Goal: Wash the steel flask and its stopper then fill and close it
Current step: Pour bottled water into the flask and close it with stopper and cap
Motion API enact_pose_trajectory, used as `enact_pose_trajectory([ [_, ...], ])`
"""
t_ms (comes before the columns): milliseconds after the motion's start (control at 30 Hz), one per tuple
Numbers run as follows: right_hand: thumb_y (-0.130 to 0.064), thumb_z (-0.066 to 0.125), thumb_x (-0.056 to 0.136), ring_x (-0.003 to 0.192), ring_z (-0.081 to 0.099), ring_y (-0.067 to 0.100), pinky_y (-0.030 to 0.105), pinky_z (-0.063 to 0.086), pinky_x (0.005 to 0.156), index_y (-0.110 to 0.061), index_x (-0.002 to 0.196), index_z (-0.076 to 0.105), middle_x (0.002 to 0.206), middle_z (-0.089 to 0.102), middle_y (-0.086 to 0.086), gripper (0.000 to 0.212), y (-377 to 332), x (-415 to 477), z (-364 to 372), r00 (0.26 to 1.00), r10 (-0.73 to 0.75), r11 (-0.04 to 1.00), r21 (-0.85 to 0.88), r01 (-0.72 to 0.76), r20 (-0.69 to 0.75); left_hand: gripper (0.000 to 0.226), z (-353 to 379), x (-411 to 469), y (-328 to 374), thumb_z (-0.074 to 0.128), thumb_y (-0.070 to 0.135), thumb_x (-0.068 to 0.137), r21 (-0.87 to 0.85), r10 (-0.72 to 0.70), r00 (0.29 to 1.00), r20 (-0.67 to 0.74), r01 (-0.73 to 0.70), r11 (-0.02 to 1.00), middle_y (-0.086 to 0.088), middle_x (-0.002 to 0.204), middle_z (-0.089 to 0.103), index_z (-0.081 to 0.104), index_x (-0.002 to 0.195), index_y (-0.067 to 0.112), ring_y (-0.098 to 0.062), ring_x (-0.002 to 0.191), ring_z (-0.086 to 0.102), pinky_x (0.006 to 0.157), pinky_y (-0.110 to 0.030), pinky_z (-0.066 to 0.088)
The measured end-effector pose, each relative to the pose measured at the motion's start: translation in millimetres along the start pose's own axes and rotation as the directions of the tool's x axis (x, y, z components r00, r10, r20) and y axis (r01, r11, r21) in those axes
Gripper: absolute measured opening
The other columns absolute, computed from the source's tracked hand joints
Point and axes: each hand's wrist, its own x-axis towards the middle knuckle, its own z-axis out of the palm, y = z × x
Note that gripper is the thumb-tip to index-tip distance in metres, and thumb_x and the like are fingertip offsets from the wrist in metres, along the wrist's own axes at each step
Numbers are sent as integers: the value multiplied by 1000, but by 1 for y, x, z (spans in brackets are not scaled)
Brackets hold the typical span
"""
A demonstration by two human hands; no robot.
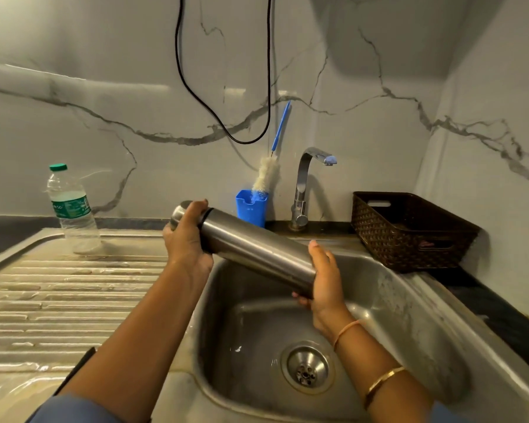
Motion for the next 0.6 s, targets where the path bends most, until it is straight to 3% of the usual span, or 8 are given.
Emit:
enact_pose_trajectory([
  [67, -48, 46, 90, 48, 51, 16, 15, 31, 35, -13, 95, 59, 79, 59, 10, 38, -3, 4, -9, 949, 303, 949, 66, -309, 85, 59, 10, -9, -3, 76, 12, 72, 77, 76, 996, 54, -80, 994, -8, 100, 58, 44, 122, 18, -16, 75, 61, 53, -26, 52],
  [133, -51, 43, 87, 37, 43, 16, 11, 23, 28, -5, 105, 59, 81, 57, 17, 52, -1, 8, -14, 875, 459, 878, 70, -473, 157, 53, 18, -19, -3, 77, 12, 72, 157, 134, 983, 128, -153, 976, -8, 106, 55, 44, 112, 24, -17, 80, 60, 56, -27, 52],
  [267, -50, 42, 86, 37, 41, 17, 10, 22, 29, -3, 108, 59, 85, 57, 20, 54, -3, 11, -18, 850, 491, 855, 78, -512, 189, 46, 19, -22, 1, 76, 11, 73, 198, 179, 958, 222, -225, 954, -9, 112, 53, 46, 104, 27, -18, 86, 60, 64, -30, 54],
  [367, -51, 40, 88, 45, 48, 19, 14, 33, 33, -6, 104, 62, 90, 59, 19, 52, -9, 6, -15, 838, 509, 854, 5, -520, 197, 46, 17, -18, 1, 76, 12, 73, 162, 184, 967, 177, -213, 964, -9, 108, 54, 46, 106, 25, -17, 82, 59, 61, -30, 53],
  [433, -51, 40, 92, 62, 57, 22, 24, 49, 47, -13, 103, 60, 93, 62, 16, 45, -13, 5, -12, 895, 420, 906, -123, -405, 149, 50, 14, -13, 3, 75, 13, 73, 92, 141, 988, 63, -146, 985, -8, 100, 56, 43, 110, 23, -16, 77, 60, 59, -30, 53],
  [500, -50, 42, 94, 83, 60, 21, 35, 54, 70, -20, 113, 54, 102, 61, 10, 37, -13, 6, -9, 992, 85, 900, -435, -37, 89, 52, 9, -7, 5, 76, 15, 73, 66, 93, 994, -59, -89, 994, -6, 94, 57, 42, 112, 22, -16, 75, 60, 64, -32, 55],
  [533, -50, 45, 92, 91, 60, 19, 36, 54, 77, -25, 122, 49, 107, 60, 6, 39, -9, 8, -9, 982, -126, 802, -568, 186, 144, 53, 7, -4, 5, 76, 15, 72, 74, 80, 991, -104, -73, 995, -5, 94, 57, 42, 111, 22, -17, 76, 60, 67, -34, 55],
  [600, -53, 51, 88, 108, 52, 13, 34, 51, 87, -39, 136, 36, 124, 47, -4, 51, 0, 4, -8, 873, -308, 602, -632, 487, 379, 56, 1, 2, 6, 78, 16, 69, 100, 57, 986, -155, -41, 994, -5, 99, 57, 42, 112, 23, -19, 83, 61, 73, -38, 56],
])
